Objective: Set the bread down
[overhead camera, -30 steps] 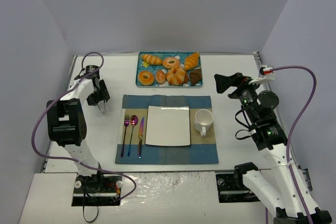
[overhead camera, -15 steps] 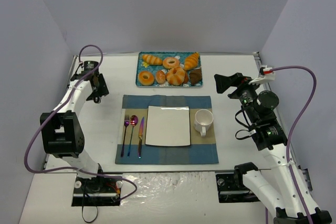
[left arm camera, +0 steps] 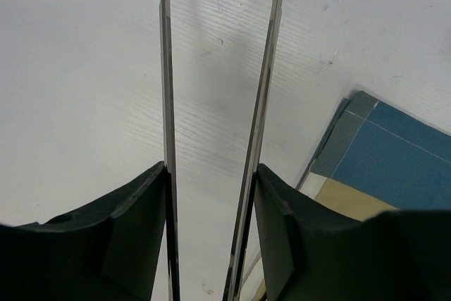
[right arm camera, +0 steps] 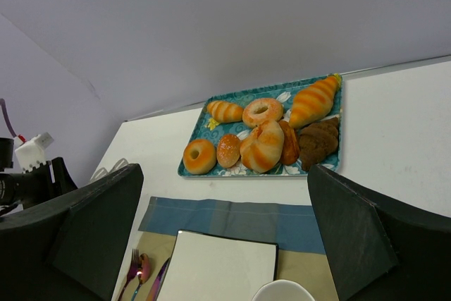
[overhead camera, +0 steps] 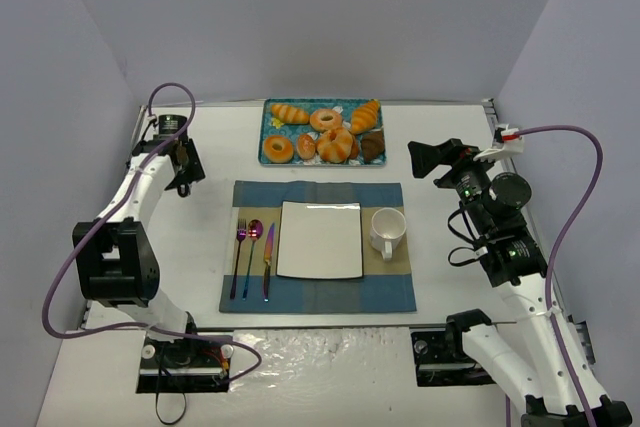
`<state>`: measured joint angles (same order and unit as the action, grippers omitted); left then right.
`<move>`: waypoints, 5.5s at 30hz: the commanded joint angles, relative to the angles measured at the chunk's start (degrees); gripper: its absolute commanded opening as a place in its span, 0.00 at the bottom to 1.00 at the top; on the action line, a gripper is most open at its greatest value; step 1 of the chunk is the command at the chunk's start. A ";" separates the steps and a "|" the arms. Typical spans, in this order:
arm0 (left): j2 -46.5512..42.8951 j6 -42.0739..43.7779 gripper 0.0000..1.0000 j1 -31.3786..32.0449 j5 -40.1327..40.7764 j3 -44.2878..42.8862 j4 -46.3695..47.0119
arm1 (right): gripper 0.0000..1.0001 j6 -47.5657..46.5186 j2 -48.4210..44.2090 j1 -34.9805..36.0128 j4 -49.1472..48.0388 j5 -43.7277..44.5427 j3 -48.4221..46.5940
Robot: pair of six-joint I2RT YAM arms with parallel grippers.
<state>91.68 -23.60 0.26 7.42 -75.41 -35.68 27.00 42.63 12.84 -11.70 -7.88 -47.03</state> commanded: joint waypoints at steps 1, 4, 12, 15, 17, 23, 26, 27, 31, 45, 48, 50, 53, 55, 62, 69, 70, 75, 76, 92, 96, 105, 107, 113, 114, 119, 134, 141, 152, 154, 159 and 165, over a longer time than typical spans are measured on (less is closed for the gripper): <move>-5.13 0.28 0.41 2.42 1.13 -4.03 0.27 | 1.00 -0.31 0.29 0.43 -4.44 0.96 -0.26; -6.00 0.59 0.39 3.69 2.08 -4.91 -0.15 | 1.00 -0.41 0.51 0.43 -4.29 1.11 -0.33; -7.80 1.24 0.36 6.84 2.36 -7.61 -0.78 | 1.00 -0.62 1.13 0.43 -4.13 1.19 -1.11; -7.60 1.62 0.36 9.07 2.16 -8.98 -1.13 | 1.00 -0.80 1.23 0.52 -3.79 1.44 -1.54; -7.20 1.90 0.36 10.63 2.16 -10.37 -1.28 | 1.00 -1.05 1.23 0.43 -3.53 1.65 -1.77; -4.54 2.28 0.36 15.70 1.28 -15.27 -1.62 | 1.00 -1.85 0.62 0.47 -2.10 2.89 -2.57; -1.37 2.59 0.36 18.75 1.30 -18.18 -2.14 | 1.00 -2.15 0.04 0.43 -0.98 3.31 -3.05; -0.26 2.60 0.36 20.05 1.36 -19.35 -2.44 | 1.00 -2.22 -0.08 0.43 -0.79 3.56 -3.24; 3.35 2.60 0.36 24.24 1.97 -22.89 -2.63 | 1.00 -2.90 -1.53 0.43 1.25 4.41 -3.75; 12.39 1.51 0.37 31.23 2.34 -28.99 -1.79 | 1.00 -3.31 -5.85 0.43 5.82 6.14 -3.95; 13.60 1.43 0.37 32.14 2.48 -29.47 -1.50 | 1.00 -3.39 -6.50 0.43 6.51 6.38 -3.95; 14.43 1.32 0.37 32.45 2.74 -29.85 -1.50 | 1.00 -3.50 -6.73 0.43 6.79 6.43 -3.95; 15.30 1.28 0.37 32.92 3.31 -30.28 -1.54 | 1.00 -3.58 -7.13 0.48 7.09 6.61 -3.82; 15.91 1.28 0.37 33.11 3.54 -30.32 -1.72 | 1.00 -3.63 -7.36 0.44 7.28 6.72 -3.70; 17.43 1.10 0.37 33.37 5.35 -29.56 -1.42 | 1.00 -3.85 -7.62 0.43 7.66 6.82 -3.63; 18.72 1.01 0.38 33.31 5.58 -28.91 -0.96 | 1.00 -3.98 -7.56 0.43 7.83 6.82 -3.69; 18.87 1.01 0.38 33.31 5.51 -28.80 -0.85 | 1.00 -3.98 -7.56 0.43 7.80 6.82 -3.69; 19.44 0.94 0.38 33.31 5.32 -28.64 -0.63 | 1.00 -3.89 -7.56 0.43 7.82 6.82 -3.67; 19.53 0.93 0.38 33.31 5.31 -28.60 -0.60 | 1.00 -3.89 -7.58 0.43 7.85 6.82 -3.65; 19.32 0.47 0.38 33.31 3.90 -27.32 0.37 | 1.00 -4.06 -8.00 0.43 8.00 7.01 -3.25; 19.17 0.40 0.38 33.39 3.68 -27.09 0.60 | 1.00 -4.15 -8.02 0.43 8.00 7.16 -3.17; 19.19 0.31 0.38 33.44 3.65 -26.67 0.26 | 1.00 -4.06 -7.96 0.43 7.93 7.09 -2.81; 19.37 0.24 0.38 33.42 3.65 -26.56 0.17 | 1.00 -4.06 -7.94 0.50 7.93 7.09 -2.81; 19.34 0.13 0.38 33.48 3.22 -25.85 0.61 | 1.00 -4.06 -7.75 0.52 7.93 7.00 -2.98; 19.32 0.20 0.38 33.49 3.28 -25.91 0.61 | 1.00 -4.06 -7.67 0.45 7.93 7.00 -2.98; 18.93 0.44 0.32 33.62 3.61 -25.75 0.35 | 1.00 -4.02 -7.26 0.43 7.93 6.83 -3.29; 13.92 3.00 0.12 35.12 6.69 -26.42 0.46 | 1.00 -4.42 -6.33 0.43 7.81 6.91 -3.72; 11.30 4.18 0.12 35.60 7.43 -26.72 0.17 | 1.00 -4.33 -6.24 0.43 7.66 7.09 -3.25; 1.84 5.78 0.12 37.83 6.65 -22.34 -4.49 | 1.00 -4.91 -4.99 0.43 7.10 7.53 -3.50; -2.41 5.50 0.12 38.15 5.94 -19.25 -4.79 | 1.00 -5.25 -4.66 0.43 6.82 7.70 -3.64; -9.59 4.88 0.12 39.44 3.39 -12.67 -6.66 | 1.00 -5.50 -3.28 0.43 5.64 7.70 -3.69; -17.76 4.69 0.12 41.45 0.54 -6.01 -9.78 | 1.00 -5.65 -1.92 0.43 4.66 7.70 -3.86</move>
<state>79.02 -18.81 40.51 10.16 -83.60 -44.10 22.32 39.44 12.84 -0.41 -1.26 -48.40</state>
